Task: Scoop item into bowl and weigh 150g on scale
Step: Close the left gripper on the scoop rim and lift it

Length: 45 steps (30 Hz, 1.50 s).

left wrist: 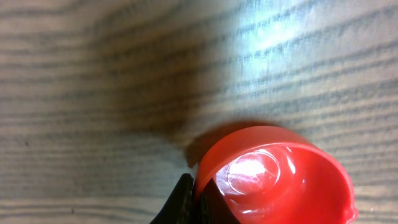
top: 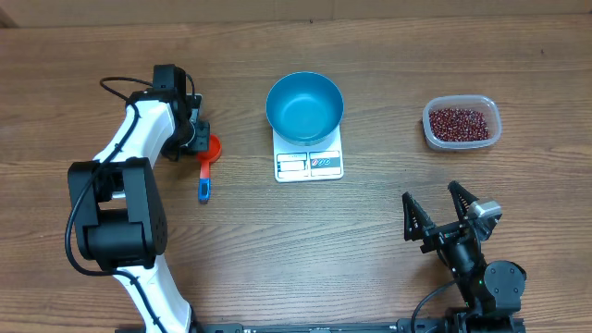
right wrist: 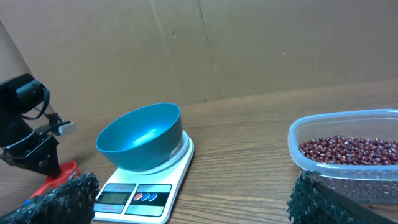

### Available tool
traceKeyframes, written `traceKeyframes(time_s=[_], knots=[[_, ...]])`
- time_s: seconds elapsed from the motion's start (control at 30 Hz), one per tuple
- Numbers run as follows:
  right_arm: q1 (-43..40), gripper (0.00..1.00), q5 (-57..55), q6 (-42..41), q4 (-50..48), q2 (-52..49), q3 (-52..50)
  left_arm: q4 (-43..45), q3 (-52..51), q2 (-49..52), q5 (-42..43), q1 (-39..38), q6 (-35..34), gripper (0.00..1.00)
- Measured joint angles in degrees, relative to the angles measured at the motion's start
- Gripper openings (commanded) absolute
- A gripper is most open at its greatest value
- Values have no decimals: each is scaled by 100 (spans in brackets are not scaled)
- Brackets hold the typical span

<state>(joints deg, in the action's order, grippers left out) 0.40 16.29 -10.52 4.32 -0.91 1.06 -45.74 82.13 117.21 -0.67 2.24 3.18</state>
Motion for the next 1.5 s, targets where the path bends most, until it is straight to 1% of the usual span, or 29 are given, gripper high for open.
traceKeyframes(time_s=[0.1,0.23,0.33,0.47,0.53,0.67,0.8,1.0,1.07,1.13,1.23,1.3,1.4,1.5], knots=[[0,100,0,2,2,0,0,-127,2,-66,0,0,-2,4],[0,100,0,0,0,0,0,-142,2,-483,0,0,-28,4],[0,100,2,-2,2,0,0,-190,4,-1091,2,0,-94,4],[0,100,0,0,0,0,0,-428,13,-2159,109,-2,-243,4],[0,100,0,2,0,0,0,-564,39,-2675,177,-2,-437,4],[0,100,0,0,2,0,0,-946,74,-3617,350,-2,-1102,4],[0,100,0,0,2,0,0,-1145,76,-4242,752,0,-1537,4],[0,100,0,2,0,0,0,-1532,76,-4618,1547,-2,-1834,4],[0,100,0,2,0,0,0,-1735,76,-4634,1705,-2,-2114,4],[0,100,0,2,0,0,0,-1939,79,-4631,1744,-2,-2527,4],[0,100,-2,0,4,0,0,-2500,85,-4634,1499,-2,-3407,4],[0,100,0,2,2,0,0,-2988,83,-4631,1228,-2,-4181,4],[0,100,0,0,2,0,0,-3904,83,-4634,855,0,-5589,5],[0,100,0,0,2,0,0,-4457,85,-4634,675,-2,-6754,4]])
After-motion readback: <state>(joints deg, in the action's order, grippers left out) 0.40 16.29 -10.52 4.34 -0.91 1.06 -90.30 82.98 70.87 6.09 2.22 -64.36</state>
